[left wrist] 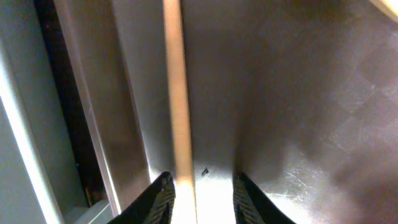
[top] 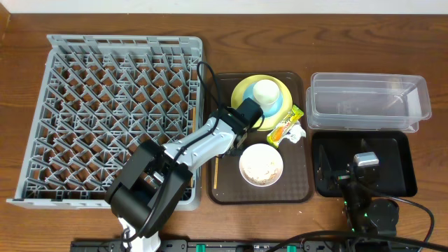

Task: Sort waste into correct bins and load items into the dishwasher

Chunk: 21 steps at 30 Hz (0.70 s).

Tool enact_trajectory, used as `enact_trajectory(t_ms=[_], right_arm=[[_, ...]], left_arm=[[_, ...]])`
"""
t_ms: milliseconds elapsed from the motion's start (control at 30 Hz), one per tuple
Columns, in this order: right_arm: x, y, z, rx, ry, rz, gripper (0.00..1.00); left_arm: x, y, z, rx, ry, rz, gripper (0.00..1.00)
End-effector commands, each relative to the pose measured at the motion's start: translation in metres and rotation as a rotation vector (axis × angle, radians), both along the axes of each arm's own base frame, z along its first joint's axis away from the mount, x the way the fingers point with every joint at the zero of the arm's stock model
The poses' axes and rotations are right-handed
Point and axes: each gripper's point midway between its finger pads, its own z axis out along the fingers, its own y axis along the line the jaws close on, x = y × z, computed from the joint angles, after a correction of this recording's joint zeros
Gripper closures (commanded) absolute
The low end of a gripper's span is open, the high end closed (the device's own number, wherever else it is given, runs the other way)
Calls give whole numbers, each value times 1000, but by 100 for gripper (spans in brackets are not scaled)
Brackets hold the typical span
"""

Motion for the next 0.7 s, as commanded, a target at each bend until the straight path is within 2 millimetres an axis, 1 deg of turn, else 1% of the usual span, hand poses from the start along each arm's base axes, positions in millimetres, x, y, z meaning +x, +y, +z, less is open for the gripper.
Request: enact_trajectory(t_ms=[0,233,367,433,467,567,633,667], right_arm=[[0,-2,-1,10,5,-8,1],[0,-2,-1,10,5,-8,1],[0,-2,-1,10,5,-8,1],[0,-2,-1,10,5,-8,1],[0,-2,-1,10,5,-8,1],[0,-2,-1,10,5,-8,1],[0,-2,-1,10,5,-8,1],[0,-2,-1,10,5,-8,1]], left_arm=[[-17,16,-22,59,65,11,78],[-18,14,-22,50,72,10,92],[-16,13,-15,38,57,10,92],[-11,9,-5,18,32,4,92],[-6,5,9,-7,0,-9,92],[3,-2,38,-57,-68,-40,92],[8,-5,64,-99,-127,-53,92],[11,-4,89,-143,-186,-46,92]])
